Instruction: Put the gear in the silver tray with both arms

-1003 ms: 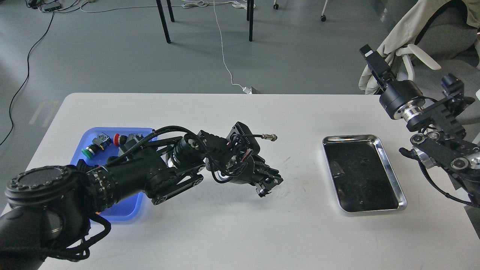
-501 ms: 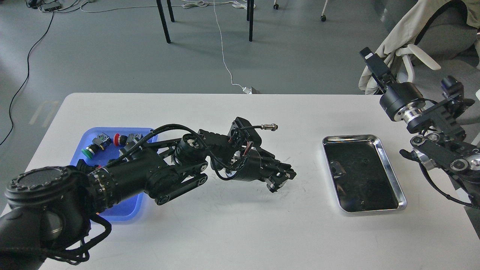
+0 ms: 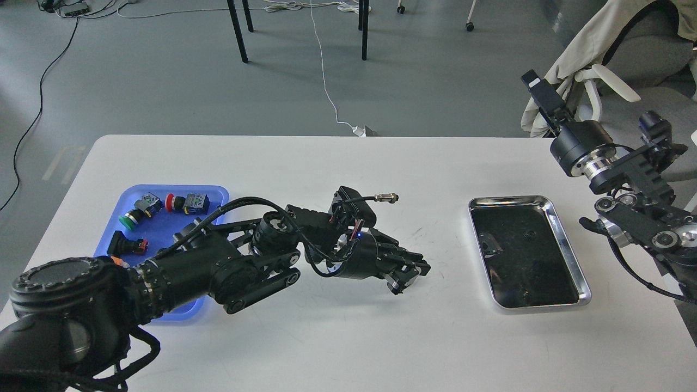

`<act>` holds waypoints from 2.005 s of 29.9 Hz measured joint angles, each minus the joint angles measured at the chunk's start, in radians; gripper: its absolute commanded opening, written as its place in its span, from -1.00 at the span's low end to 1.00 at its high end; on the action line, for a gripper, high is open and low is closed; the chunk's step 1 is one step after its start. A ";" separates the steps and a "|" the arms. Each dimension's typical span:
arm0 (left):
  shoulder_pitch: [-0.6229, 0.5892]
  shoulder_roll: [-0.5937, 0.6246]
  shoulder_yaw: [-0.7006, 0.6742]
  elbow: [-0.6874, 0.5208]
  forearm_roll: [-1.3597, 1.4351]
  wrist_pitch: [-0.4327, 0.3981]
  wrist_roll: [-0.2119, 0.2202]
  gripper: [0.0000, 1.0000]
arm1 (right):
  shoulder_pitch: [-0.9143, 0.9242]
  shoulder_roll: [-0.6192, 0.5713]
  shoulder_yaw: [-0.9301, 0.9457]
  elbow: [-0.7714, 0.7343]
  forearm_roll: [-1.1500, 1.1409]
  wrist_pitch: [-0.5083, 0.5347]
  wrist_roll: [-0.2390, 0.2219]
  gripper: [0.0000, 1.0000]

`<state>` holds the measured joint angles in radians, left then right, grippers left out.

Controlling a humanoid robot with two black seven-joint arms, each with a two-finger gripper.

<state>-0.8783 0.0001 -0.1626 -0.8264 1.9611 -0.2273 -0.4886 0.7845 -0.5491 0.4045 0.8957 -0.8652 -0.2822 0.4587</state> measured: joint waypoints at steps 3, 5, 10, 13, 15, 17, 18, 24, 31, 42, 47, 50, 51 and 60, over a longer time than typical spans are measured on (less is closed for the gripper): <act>0.003 0.000 -0.001 0.000 0.000 0.000 0.000 -0.52 | 0.001 0.000 -0.001 0.000 0.000 0.000 0.000 0.60; 0.007 0.000 -0.001 0.000 -0.002 0.000 0.000 -0.39 | 0.002 0.000 -0.001 0.000 0.000 0.000 0.000 0.60; 0.015 0.000 -0.003 -0.003 -0.015 0.002 0.000 -0.32 | 0.002 0.000 -0.002 0.000 -0.001 0.000 0.000 0.60; 0.016 0.000 -0.003 -0.003 -0.026 0.002 0.000 -0.30 | 0.001 0.000 -0.003 0.000 -0.001 0.000 0.000 0.60; 0.016 0.000 -0.004 -0.003 -0.028 0.002 0.000 -0.24 | 0.001 0.000 -0.004 0.000 -0.002 0.000 0.000 0.61; 0.016 0.000 -0.004 -0.003 -0.029 0.002 0.000 -0.15 | 0.001 0.000 -0.004 0.000 -0.002 0.000 0.000 0.62; 0.017 0.000 -0.005 -0.003 -0.030 0.002 0.000 -0.12 | 0.001 0.000 -0.005 0.000 -0.002 0.000 0.000 0.62; 0.016 0.000 -0.065 -0.003 -0.076 0.007 0.000 0.20 | 0.009 -0.005 -0.029 0.008 0.000 0.014 -0.014 0.62; -0.004 0.000 -0.167 -0.002 -0.165 0.005 0.000 0.52 | 0.066 -0.030 -0.146 0.026 0.003 0.042 -0.015 0.62; -0.065 0.104 -0.329 0.001 -0.366 0.006 0.000 0.61 | 0.184 -0.139 -0.290 0.119 -0.004 0.198 -0.035 0.62; -0.069 0.240 -0.370 0.008 -0.497 0.005 0.000 0.62 | 0.275 -0.186 -0.415 0.191 -0.009 0.270 -0.038 0.62; -0.070 0.320 -0.372 0.010 -0.601 0.006 0.000 0.66 | 0.340 -0.214 -0.490 0.253 -0.022 0.321 -0.045 0.62; -0.071 0.343 -0.372 0.010 -0.631 0.007 0.000 0.67 | 0.365 -0.221 -0.518 0.273 -0.030 0.337 -0.047 0.62; -0.057 0.481 -0.365 0.025 -0.872 0.022 0.000 0.97 | 0.507 -0.247 -0.625 0.391 -0.173 0.427 -0.049 0.62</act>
<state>-0.9349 0.4814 -0.5275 -0.8014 1.0890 -0.2051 -0.4887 1.2911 -0.7961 -0.2202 1.2864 -1.0380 0.1444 0.4096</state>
